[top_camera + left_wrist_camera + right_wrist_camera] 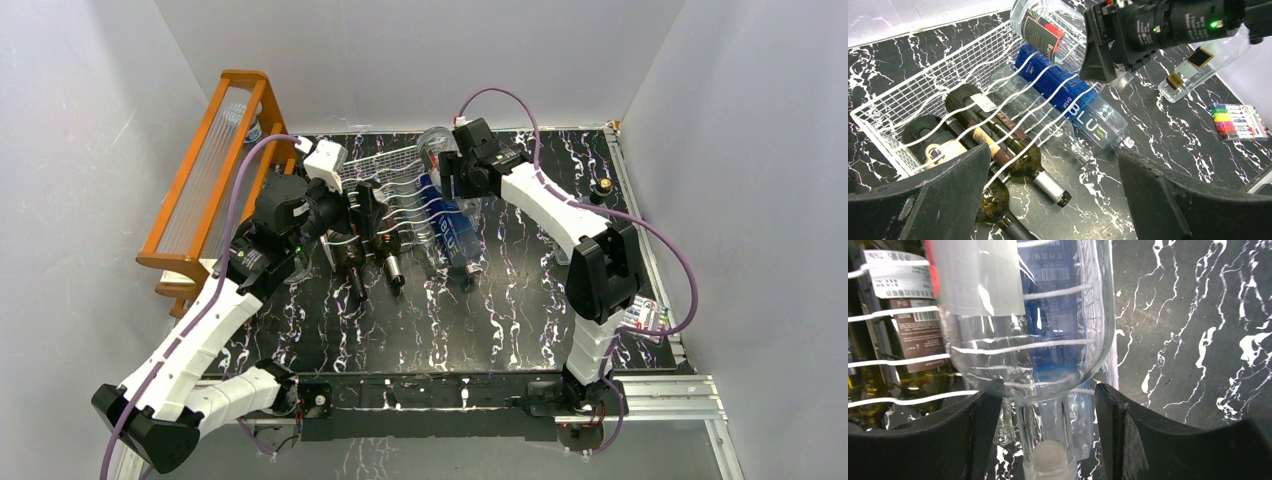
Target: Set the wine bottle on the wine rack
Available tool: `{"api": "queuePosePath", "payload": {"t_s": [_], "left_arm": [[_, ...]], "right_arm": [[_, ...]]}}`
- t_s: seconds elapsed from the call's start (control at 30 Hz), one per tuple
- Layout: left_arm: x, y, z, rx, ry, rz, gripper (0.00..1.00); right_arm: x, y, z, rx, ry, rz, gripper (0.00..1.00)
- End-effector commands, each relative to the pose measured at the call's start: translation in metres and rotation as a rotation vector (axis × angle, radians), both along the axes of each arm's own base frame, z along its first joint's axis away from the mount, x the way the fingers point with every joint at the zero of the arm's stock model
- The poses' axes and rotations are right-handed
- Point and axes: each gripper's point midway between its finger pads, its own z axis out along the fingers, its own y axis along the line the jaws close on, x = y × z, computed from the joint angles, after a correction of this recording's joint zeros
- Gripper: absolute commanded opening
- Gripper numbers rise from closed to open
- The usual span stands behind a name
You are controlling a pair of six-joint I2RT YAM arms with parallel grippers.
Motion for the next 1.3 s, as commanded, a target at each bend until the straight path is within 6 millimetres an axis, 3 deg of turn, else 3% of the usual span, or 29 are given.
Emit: {"api": "queuePosePath", "payload": {"t_s": [0.0, 0.23, 0.27, 0.37, 0.43, 0.53, 0.67, 0.77, 0.9, 1.03, 1.27], "left_arm": [[0.001, 0.0, 0.019, -0.011, -0.037, -0.01, 0.98], [0.001, -0.001, 0.02, -0.014, -0.04, -0.013, 0.98], [0.001, -0.001, 0.02, -0.015, -0.039, -0.014, 0.98], [0.0, -0.003, 0.021, -0.027, -0.043, -0.023, 0.98], [0.0, -0.007, 0.022, -0.042, -0.047, -0.038, 0.98], [0.0, -0.01, 0.019, -0.045, -0.038, -0.049, 0.98], [0.0, -0.01, 0.017, -0.043, -0.032, -0.05, 0.98], [0.0, -0.01, 0.016, -0.043, -0.03, -0.048, 0.98], [0.001, -0.011, 0.016, -0.044, -0.026, -0.054, 0.98], [0.003, -0.014, 0.015, -0.044, -0.02, -0.061, 0.98], [0.005, -0.017, 0.017, -0.048, -0.023, -0.067, 0.98]], "right_arm": [[0.026, -0.001, 0.091, 0.127, -0.265, -0.062, 0.79], [0.0, -0.019, 0.149, 0.179, -0.371, -0.061, 0.79], [-0.011, -0.032, 0.167, 0.178, -0.413, -0.08, 0.79], [-0.036, -0.074, 0.194, 0.113, -0.5, -0.157, 0.81], [-0.062, -0.149, 0.214, -0.09, -0.577, -0.334, 0.89], [-0.077, -0.208, 0.213, -0.241, -0.576, -0.492, 0.97], [-0.078, -0.244, 0.208, -0.269, -0.558, -0.585, 0.98], [-0.075, -0.271, 0.19, -0.26, -0.505, -0.651, 0.98], [-0.079, -0.282, 0.151, -0.229, -0.41, -0.683, 0.94], [-0.08, -0.273, 0.123, -0.161, -0.355, -0.638, 0.85], [-0.071, -0.266, 0.116, -0.131, -0.337, -0.595, 0.69]]}}
